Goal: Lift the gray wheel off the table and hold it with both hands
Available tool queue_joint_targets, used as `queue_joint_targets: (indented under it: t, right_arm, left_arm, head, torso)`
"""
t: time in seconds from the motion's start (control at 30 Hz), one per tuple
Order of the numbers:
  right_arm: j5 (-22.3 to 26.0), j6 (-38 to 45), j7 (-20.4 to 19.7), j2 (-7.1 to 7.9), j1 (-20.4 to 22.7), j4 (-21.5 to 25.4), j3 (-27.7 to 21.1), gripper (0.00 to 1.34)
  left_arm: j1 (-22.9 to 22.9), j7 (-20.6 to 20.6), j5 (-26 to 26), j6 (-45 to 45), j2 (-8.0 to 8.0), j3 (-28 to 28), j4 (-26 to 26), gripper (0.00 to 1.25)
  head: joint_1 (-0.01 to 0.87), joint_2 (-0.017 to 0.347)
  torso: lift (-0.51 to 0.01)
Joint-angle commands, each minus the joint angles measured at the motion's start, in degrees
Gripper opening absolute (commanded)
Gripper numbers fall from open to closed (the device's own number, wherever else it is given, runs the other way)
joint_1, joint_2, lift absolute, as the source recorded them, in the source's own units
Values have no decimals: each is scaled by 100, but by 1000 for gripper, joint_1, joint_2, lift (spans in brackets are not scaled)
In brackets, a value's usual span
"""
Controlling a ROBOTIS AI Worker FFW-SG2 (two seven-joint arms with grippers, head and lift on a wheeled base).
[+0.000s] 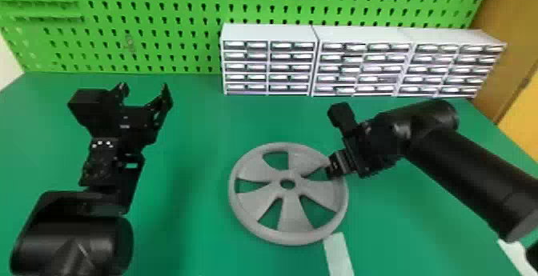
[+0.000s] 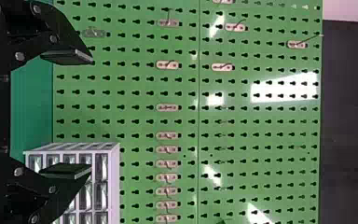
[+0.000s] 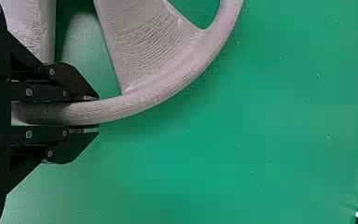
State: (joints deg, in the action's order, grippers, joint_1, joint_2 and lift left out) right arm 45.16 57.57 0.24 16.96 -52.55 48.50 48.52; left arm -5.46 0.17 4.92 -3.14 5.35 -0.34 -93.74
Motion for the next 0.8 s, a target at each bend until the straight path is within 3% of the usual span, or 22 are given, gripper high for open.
queue_joint_targets:
  t: [0.0,0.5,0.77]
  right_arm:
    - [-34,-9,-7,-9,0,10,0,258]
    - [-438,-53,-15,-35,52,239,-36,172]
    - [-403,8,-59,-35,61,292,-62,170]
  left_arm:
    - [1,0,0,-2,1,-2,5,813]
    - [18,0,0,-2,1,16,-4,813]
    - [18,0,-9,-2,-7,16,-4,813]
  head:
    - [711,15]
    - [711,15]
    - [711,15]
  torso:
    - [-98]
    - [-98]
    - [-98]
